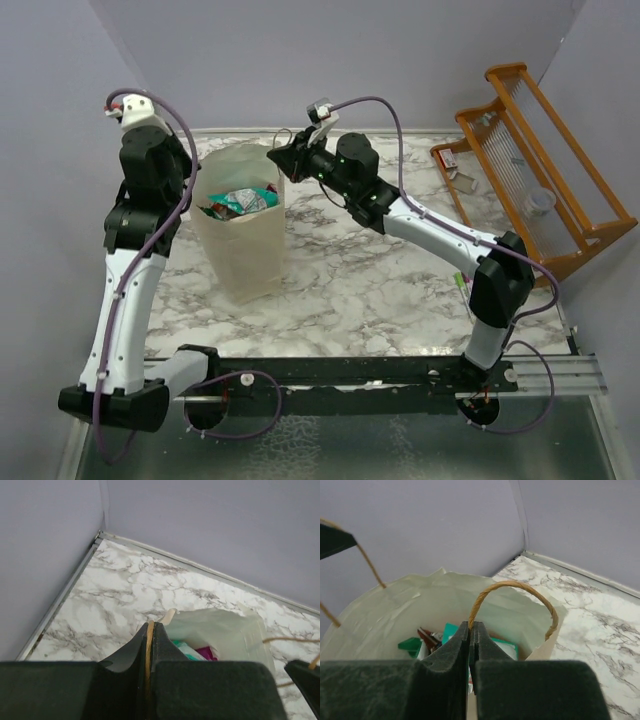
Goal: Take the snacks out of the paper bag
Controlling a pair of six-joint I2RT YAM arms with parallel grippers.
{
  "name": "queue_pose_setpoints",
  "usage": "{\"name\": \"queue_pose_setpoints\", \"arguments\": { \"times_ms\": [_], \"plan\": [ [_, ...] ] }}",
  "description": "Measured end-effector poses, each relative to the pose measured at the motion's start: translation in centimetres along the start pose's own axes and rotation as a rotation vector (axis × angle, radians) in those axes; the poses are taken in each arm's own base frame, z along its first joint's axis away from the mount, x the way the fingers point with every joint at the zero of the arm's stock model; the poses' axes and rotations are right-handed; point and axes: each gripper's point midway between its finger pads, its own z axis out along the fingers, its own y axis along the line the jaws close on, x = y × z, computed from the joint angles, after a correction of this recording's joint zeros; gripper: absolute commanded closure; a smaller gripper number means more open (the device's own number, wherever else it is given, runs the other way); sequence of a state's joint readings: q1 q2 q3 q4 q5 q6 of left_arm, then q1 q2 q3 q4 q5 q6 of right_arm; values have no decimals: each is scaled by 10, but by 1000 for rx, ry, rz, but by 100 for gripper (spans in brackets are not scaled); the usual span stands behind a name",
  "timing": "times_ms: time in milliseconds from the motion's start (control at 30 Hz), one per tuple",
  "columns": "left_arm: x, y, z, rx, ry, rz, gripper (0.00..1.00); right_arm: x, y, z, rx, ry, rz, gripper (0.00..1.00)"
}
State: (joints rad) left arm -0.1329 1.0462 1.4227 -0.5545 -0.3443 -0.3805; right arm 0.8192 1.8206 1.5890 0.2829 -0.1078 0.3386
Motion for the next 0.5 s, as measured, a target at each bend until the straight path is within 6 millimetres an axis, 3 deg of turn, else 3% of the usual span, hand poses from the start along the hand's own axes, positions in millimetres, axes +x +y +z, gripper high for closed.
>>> {"name": "queue_pose_setpoints", "arguments": {
  "times_ms": [200, 333, 500],
  "plan": [
    [-20, 3, 50, -51, -18, 49, 100, 0, 2, -16, 14, 27, 28, 99],
    [-29, 7, 68, -54, -18, 54, 100, 3, 5, -27, 14, 52, 54, 99],
    [-48, -13, 83, 23, -29, 72, 100, 10, 8, -45, 11, 79, 92, 99]
  ]
}}
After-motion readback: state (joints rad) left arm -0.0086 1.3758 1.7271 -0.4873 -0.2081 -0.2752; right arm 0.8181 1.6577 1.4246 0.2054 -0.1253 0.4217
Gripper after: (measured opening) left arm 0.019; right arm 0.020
